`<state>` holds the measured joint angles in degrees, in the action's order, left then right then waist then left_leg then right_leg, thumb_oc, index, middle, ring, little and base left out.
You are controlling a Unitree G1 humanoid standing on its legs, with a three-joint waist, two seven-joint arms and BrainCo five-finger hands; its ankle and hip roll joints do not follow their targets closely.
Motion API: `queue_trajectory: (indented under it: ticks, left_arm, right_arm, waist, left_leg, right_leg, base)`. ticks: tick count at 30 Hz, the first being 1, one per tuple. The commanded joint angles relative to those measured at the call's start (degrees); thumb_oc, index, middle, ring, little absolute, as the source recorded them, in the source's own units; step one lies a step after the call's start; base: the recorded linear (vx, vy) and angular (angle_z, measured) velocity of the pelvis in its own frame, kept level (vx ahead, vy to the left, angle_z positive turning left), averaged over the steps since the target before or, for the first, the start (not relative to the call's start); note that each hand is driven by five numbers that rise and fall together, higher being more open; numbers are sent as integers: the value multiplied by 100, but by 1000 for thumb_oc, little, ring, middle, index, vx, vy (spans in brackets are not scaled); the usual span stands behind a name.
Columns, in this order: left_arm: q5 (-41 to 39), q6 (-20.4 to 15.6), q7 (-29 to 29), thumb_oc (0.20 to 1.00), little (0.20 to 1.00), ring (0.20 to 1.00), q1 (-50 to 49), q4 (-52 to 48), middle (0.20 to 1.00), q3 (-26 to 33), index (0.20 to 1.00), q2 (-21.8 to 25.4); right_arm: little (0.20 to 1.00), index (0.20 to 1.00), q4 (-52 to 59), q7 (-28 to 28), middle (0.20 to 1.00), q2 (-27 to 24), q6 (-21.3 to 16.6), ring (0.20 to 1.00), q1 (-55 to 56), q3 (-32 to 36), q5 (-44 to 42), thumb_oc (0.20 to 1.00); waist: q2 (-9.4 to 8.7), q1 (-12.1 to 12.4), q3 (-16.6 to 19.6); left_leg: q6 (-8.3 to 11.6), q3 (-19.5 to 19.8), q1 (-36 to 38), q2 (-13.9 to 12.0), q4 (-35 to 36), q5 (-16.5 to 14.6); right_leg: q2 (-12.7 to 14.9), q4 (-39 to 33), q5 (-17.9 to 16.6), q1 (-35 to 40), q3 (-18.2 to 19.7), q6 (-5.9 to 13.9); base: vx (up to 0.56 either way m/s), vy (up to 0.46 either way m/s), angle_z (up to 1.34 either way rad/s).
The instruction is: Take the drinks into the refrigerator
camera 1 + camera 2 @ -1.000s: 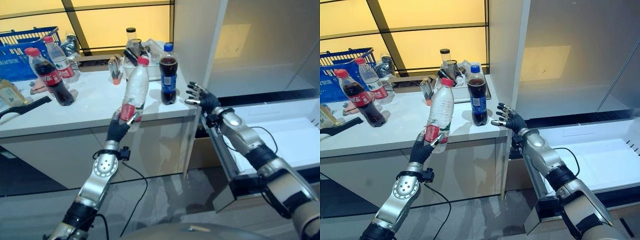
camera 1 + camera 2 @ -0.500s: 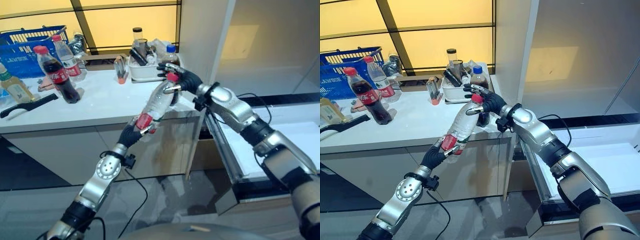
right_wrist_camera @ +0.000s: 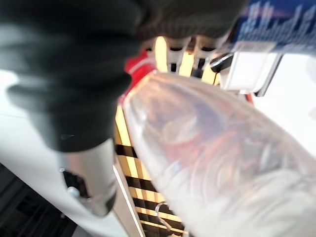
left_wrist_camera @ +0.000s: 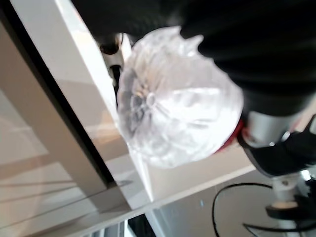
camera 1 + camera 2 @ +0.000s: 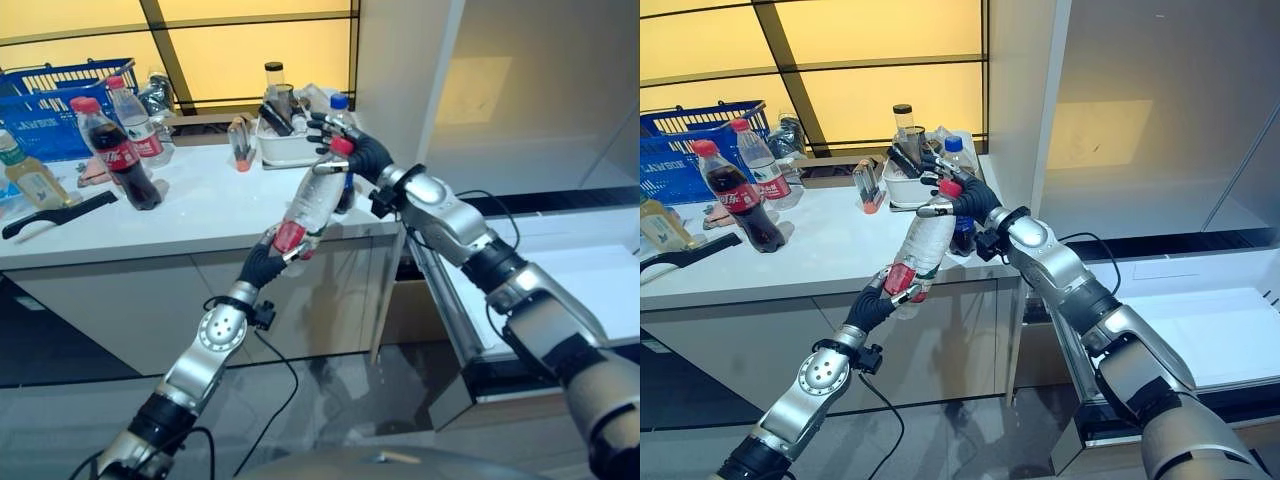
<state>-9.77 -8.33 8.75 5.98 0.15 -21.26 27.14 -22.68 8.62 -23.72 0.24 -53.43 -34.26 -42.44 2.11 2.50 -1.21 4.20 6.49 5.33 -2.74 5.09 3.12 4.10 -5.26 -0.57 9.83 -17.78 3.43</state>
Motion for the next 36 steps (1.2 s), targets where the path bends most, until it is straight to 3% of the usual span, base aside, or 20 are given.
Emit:
queue_trajectory:
  ticks: [1,10,18,23,36]
  left_arm:
    - [26,-508,188,200,200,200,1568,24,200,40,200,-78]
    - [-37,-458,265,200,200,200,1655,79,200,50,200,-23]
    - [-11,-415,689,200,200,200,2316,299,200,45,200,-21]
    - [287,-370,1056,200,200,200,2669,502,200,55,200,92]
    - [1318,-163,1489,200,200,200,3159,677,200,-20,200,457]
  right_arm:
    - [1000,1000,291,91,1000,474,-351,1000,-192,-166,-161,1000]
    - [1000,1000,-186,-37,1000,668,-177,1000,-501,-341,140,1000]
    - [1000,1000,-514,-313,1000,1289,-168,1000,-633,-459,222,1000]
    - [1000,1000,-753,-613,1000,1581,-215,1000,-688,-411,317,1000]
    - [1000,1000,-1079,-456,1000,2140,-61,1000,-680,-771,-223,1000]
  waist:
    - [-286,73,315]
    - [-304,89,366]
    - [-249,72,397]
    - [-205,65,418]
    - [-220,98,478]
  left_leg:
    - [-216,-181,205,168,-9,-605]
    - [-220,-188,266,161,-9,-625]
    - [-224,-159,291,175,-9,-617]
    - [-233,-150,303,173,-9,-622]
    - [-247,-137,381,190,-9,-653]
  right_leg:
    - [87,245,575,109,185,56]
    - [85,282,590,158,203,40]
    - [87,297,595,181,202,36]
    - [94,299,601,201,209,32]
    - [112,361,638,252,177,33]
  base:
    - [0,0,0]
    - [0,0,0]
    - [0,0,0]
    - [0,0,0]
    - [0,0,0]
